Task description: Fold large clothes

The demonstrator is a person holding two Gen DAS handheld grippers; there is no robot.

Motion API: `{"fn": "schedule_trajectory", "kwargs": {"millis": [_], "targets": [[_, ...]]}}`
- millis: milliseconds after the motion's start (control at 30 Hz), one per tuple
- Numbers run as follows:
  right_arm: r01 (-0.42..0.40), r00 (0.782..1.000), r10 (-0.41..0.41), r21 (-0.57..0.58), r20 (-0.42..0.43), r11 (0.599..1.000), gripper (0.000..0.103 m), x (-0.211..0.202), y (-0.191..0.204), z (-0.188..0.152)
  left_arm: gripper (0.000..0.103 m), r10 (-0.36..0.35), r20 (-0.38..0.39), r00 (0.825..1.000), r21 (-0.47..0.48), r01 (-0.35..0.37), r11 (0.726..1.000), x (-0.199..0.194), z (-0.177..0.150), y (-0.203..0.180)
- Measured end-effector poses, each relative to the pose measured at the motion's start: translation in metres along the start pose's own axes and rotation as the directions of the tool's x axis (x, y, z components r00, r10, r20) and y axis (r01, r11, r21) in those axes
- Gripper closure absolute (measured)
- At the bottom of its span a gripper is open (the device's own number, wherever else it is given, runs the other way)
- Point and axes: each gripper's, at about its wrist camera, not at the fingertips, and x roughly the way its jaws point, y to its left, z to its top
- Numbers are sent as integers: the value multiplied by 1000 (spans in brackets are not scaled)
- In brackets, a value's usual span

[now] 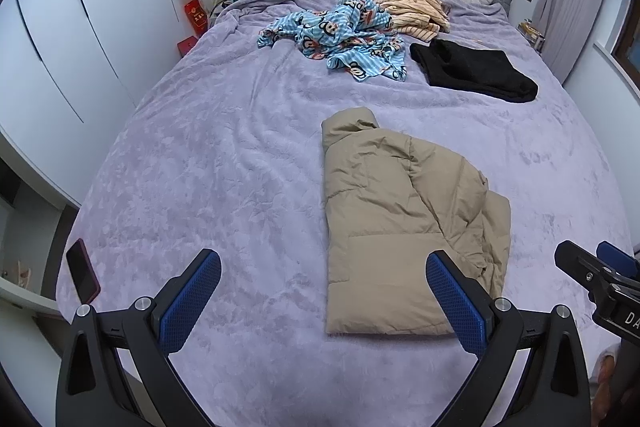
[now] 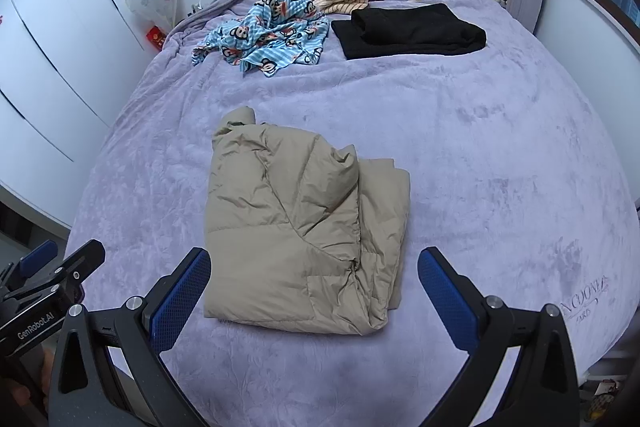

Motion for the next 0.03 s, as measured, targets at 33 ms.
{"fn": "schedule_trajectory", "kwargs": {"millis": [33], "targets": [[0, 1000, 0, 1, 0, 1000, 0, 0, 0, -1, 0, -2, -5, 1000, -3, 2, 1000, 0, 0, 0]]}}
